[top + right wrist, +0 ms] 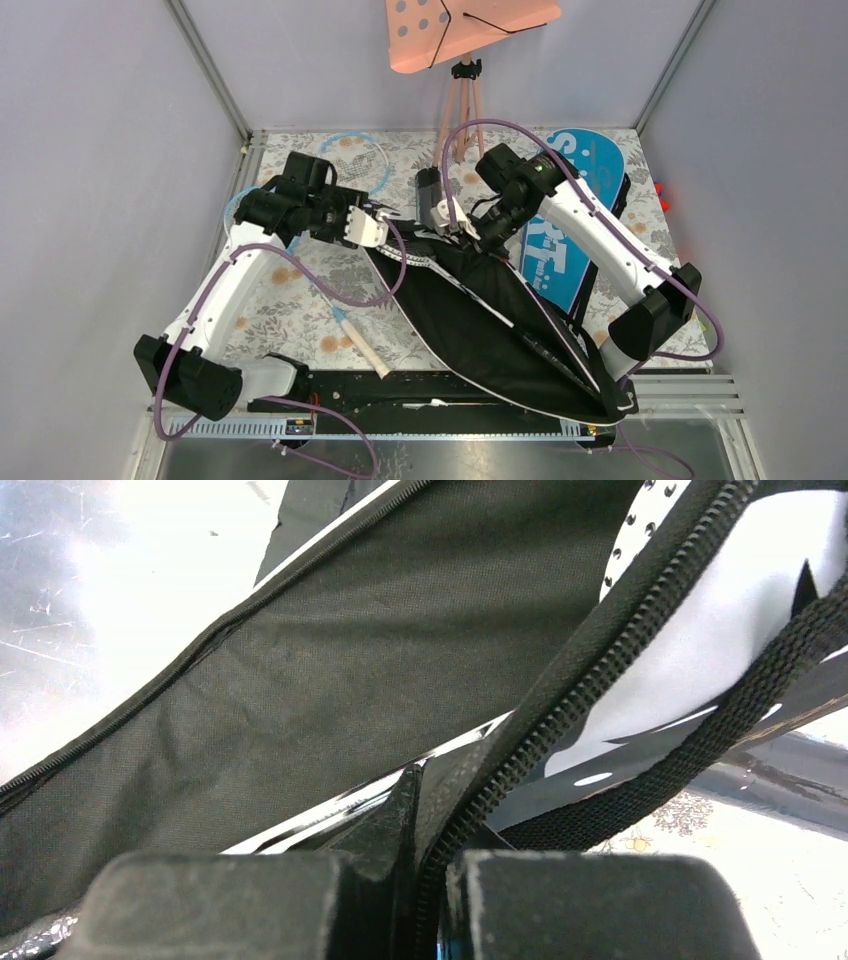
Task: Pack up the badminton gear
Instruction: Zip the racket bag at the center of the board.
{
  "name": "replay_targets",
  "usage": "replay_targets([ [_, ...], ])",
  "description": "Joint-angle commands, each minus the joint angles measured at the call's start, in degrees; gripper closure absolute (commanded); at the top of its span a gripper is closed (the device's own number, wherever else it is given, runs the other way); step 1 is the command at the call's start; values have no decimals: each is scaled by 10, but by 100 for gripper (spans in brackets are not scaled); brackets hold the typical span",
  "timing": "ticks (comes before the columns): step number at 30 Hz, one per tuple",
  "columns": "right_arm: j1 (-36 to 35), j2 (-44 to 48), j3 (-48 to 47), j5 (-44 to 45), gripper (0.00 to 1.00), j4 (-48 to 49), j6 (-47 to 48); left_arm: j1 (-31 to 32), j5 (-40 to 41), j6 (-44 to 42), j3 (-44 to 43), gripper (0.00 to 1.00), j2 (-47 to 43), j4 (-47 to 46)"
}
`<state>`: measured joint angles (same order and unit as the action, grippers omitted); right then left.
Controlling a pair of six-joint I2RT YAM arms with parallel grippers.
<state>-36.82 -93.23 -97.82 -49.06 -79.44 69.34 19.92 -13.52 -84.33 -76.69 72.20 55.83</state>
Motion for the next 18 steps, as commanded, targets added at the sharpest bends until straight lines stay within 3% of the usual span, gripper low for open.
replay_targets([
  [1, -6, 15, -37, -26, 100, 81, -41, -2, -50, -48, 22, 56, -26, 8],
  [4, -6, 32, -1, 46, 100, 225, -192, -3, -37, -44, 38, 99, -39, 18],
  [6, -6, 45, 26, 127, 93, 322, -291, -10, -12, -26, 45, 100, -41, 12],
  [9, -6, 58, 50, 250, 64, 404, -381, -42, 46, 5, 47, 100, -36, -12],
  [13, -5, 80, 91, 392, 37, 482, -445, -130, 48, 8, 63, 100, -60, -56],
  [18, -5, 118, 162, 510, 17, 610, -503, -187, 14, 90, 52, 100, -87, -95],
])
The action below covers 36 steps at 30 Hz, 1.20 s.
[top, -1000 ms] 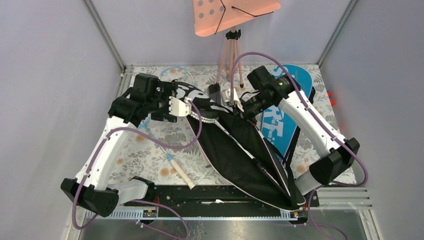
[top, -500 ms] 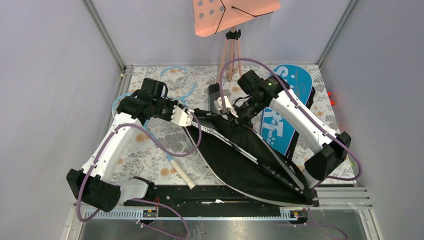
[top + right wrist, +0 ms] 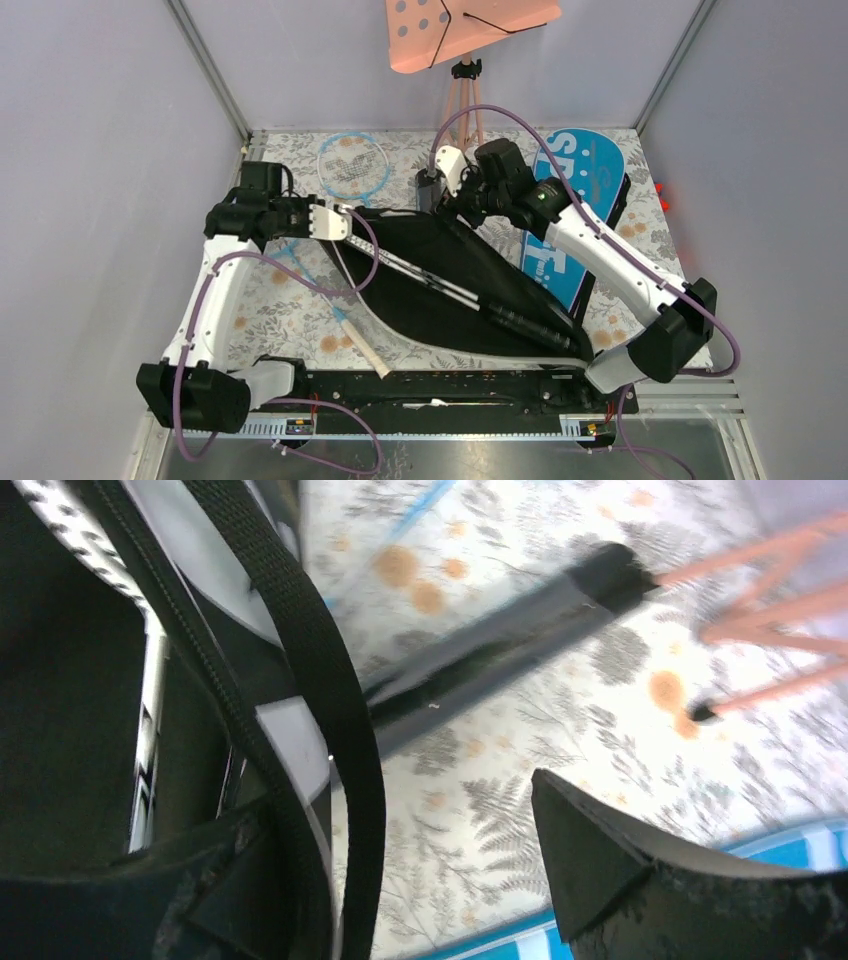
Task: Pack up the badminton gear
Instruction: Zip the racket bag at the center of the board.
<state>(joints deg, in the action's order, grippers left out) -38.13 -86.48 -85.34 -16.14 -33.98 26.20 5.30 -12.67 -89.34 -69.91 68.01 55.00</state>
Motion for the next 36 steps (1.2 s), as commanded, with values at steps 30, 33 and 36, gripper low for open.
replay_targets([
  [30, -8, 123, 291, -73, 47, 437, -447, 260, -76, 437, -4, 100, 4, -75],
  [33, -15, 111, 286, -53, 50, 437, -445, 273, -66, 442, -6, 100, 10, -75],
  [36, -24, 101, 280, -28, 51, 431, -434, 279, -63, 443, -4, 100, 11, -75],
])
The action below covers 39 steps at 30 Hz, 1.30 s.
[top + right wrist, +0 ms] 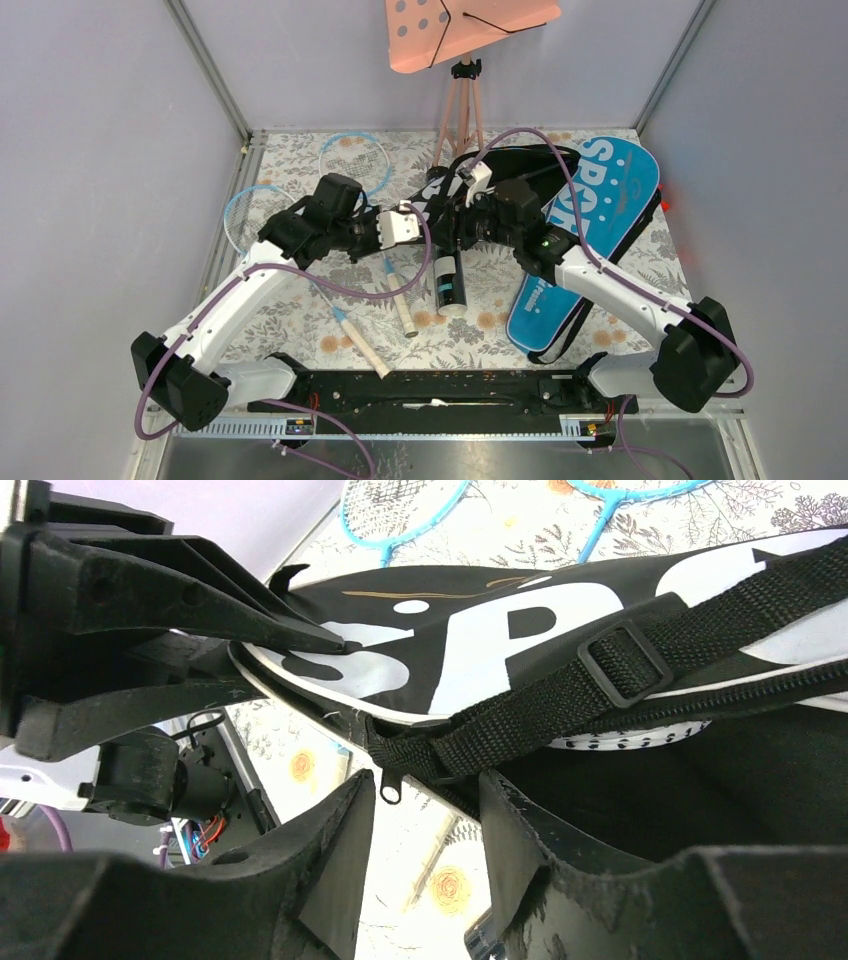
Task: Pack up the badminton gear
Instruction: Zip the racket bag at the center of the board.
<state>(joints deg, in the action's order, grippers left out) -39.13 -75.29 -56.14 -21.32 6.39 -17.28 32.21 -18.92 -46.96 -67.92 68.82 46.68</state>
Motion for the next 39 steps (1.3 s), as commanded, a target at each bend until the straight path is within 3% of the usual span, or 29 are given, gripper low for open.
replay_targets([
  [1, -18, -12, -13, 32, 51, 26, 6, 10, 0, 20, -24, 100, 3, 8],
  [12, -76, -28, -24, 170, 56, 45, 37, 14, -5, 24, -20, 100, -6, 8],
  [20, -112, -40, -49, 220, 57, 45, 42, 21, -1, 19, -20, 100, -6, 8],
  [24, -120, -47, -68, 277, 73, 9, 42, 24, 8, 10, -16, 100, -10, 8],
  [30, -119, -60, -109, 398, 100, -132, 55, 25, 32, -34, 2, 100, -40, 20],
  [34, -110, -76, -127, 427, 100, -213, 86, 24, 70, -59, 20, 100, -73, 14],
  [39, -35, -84, -91, 329, 100, -221, 109, 15, 66, -99, 40, 100, -115, 31],
])
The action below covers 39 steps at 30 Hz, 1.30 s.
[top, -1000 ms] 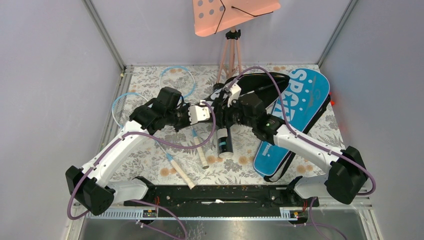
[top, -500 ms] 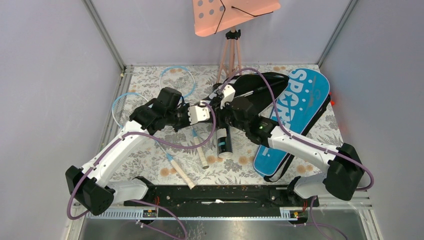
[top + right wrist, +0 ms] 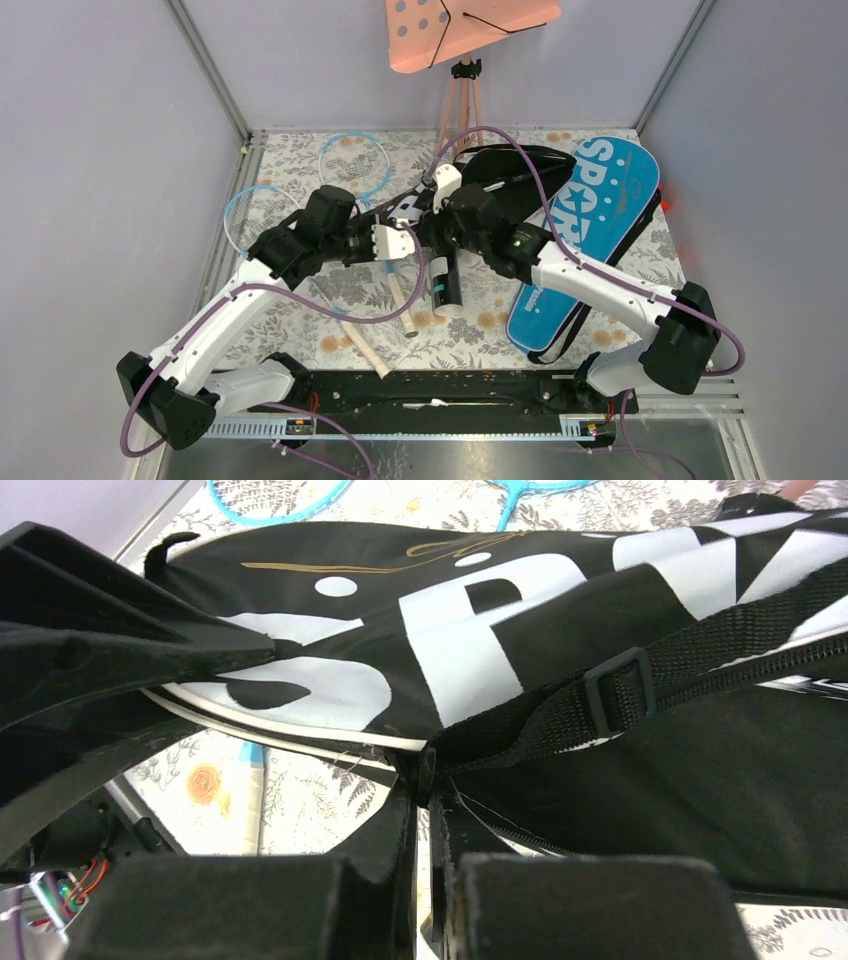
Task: Pack up the badminton gear
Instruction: Zip the racket bag at the center of the board.
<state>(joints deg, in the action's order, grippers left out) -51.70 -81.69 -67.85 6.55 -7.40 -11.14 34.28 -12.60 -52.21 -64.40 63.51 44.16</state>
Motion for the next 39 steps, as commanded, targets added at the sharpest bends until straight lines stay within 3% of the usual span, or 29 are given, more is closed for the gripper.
replay_targets([
  [1, 113, -23, 32, 29, 100, -79, 56, -9, -3, -53, 6, 100, -68, 59],
  [4, 156, -35, 44, -14, 100, -61, 88, -18, -9, -61, 4, 100, -74, 72],
  [15, 241, -77, 52, -36, 100, -55, 100, -50, -13, -65, -11, 100, -56, 90],
  [19, 240, -50, 53, -192, 100, -25, 77, -49, -34, -76, -9, 100, -44, 91],
  [20, 238, -42, 48, -242, 100, -14, 63, -46, -45, -77, -9, 91, -39, 91],
  [23, 215, -17, 26, -333, 100, 3, 53, -33, -76, -78, -12, 35, -23, 93],
  [24, 206, -11, 18, -344, 100, 0, 57, -24, -84, -80, -12, 30, -21, 94],
  [26, 193, -3, -4, -359, 100, -13, 56, -4, -93, -87, -11, 5, -15, 96],
  [32, 174, -1, -42, -403, 100, -37, 52, 38, -118, -47, -22, 1, -2, 51],
  [39, 149, 0, -92, -465, 100, -58, 71, 80, -75, -1, -20, 1, 21, -51],
])
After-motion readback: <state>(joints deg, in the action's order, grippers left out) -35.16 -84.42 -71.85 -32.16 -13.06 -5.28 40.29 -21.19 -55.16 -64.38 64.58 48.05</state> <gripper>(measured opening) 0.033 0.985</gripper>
